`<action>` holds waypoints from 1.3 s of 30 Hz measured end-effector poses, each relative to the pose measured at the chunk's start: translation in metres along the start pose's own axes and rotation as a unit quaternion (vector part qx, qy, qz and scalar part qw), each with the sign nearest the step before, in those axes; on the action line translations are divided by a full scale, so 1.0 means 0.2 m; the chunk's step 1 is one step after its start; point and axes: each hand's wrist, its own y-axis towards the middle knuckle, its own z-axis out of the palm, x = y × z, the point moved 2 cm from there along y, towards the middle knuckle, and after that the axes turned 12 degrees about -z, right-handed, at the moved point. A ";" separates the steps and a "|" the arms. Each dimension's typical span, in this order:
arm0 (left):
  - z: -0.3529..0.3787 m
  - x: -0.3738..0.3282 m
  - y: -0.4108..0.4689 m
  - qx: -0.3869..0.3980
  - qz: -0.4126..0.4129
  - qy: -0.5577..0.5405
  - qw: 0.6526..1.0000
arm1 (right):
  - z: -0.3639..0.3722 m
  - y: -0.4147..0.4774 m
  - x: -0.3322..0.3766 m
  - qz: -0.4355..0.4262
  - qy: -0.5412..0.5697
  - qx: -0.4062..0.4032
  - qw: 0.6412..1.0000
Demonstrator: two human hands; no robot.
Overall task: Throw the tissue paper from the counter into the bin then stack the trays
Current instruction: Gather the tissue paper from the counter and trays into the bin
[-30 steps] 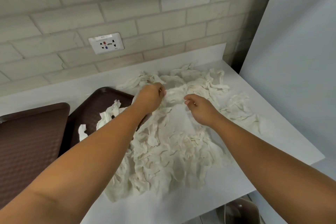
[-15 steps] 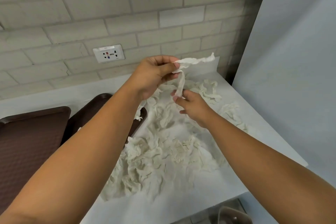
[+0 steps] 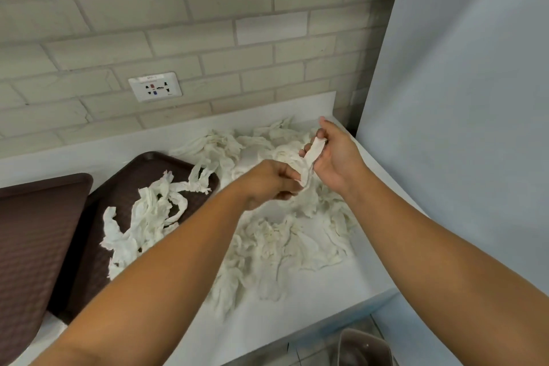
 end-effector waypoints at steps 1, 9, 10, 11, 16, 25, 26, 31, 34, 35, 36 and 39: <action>0.04 0.02 0.01 0.022 -0.001 -0.027 0.999 | 0.00 -0.01 0.01 -0.004 0.001 0.008 1.000; 0.24 -0.06 -0.02 0.106 -0.004 -0.146 0.984 | -0.08 -0.07 0.08 -0.024 0.021 -0.012 0.999; 0.25 -0.07 -0.02 0.118 -0.010 -0.146 0.982 | -0.09 -0.08 0.09 -0.030 0.015 -0.020 0.999; 0.26 -0.08 -0.03 0.127 -0.013 -0.144 0.981 | -0.10 -0.08 0.10 -0.041 0.000 -0.029 0.999; 0.27 -0.15 -0.03 0.042 0.013 -0.164 0.985 | -0.20 -0.12 0.17 -0.206 -0.321 -0.073 0.922; 0.27 -0.18 -0.04 0.000 0.101 -0.026 0.995 | -0.28 -0.27 0.00 0.094 -0.172 -0.002 0.981; 0.27 -0.16 -0.04 -0.024 0.104 -0.001 0.994 | -0.27 -0.27 -0.02 0.107 -0.113 -0.011 0.988; 0.28 -0.07 -0.03 -0.106 0.149 0.119 0.976 | -0.25 -0.26 -0.04 0.124 -0.014 -0.021 0.992; 0.32 -0.02 -0.01 -0.191 0.210 0.211 0.935 | -0.25 -0.25 -0.07 0.116 -0.107 -0.046 0.986; 0.32 0.00 0.00 -0.217 0.220 0.224 0.924 | -0.25 -0.26 -0.09 0.113 -0.138 -0.052 0.983; 0.33 0.03 0.01 -0.239 0.212 0.233 0.919 | -0.25 -0.26 -0.11 0.112 -0.169 -0.057 0.978; 0.34 0.06 0.05 -0.200 0.135 0.256 0.936 | -0.28 -0.26 -0.16 0.108 -0.247 -0.062 0.961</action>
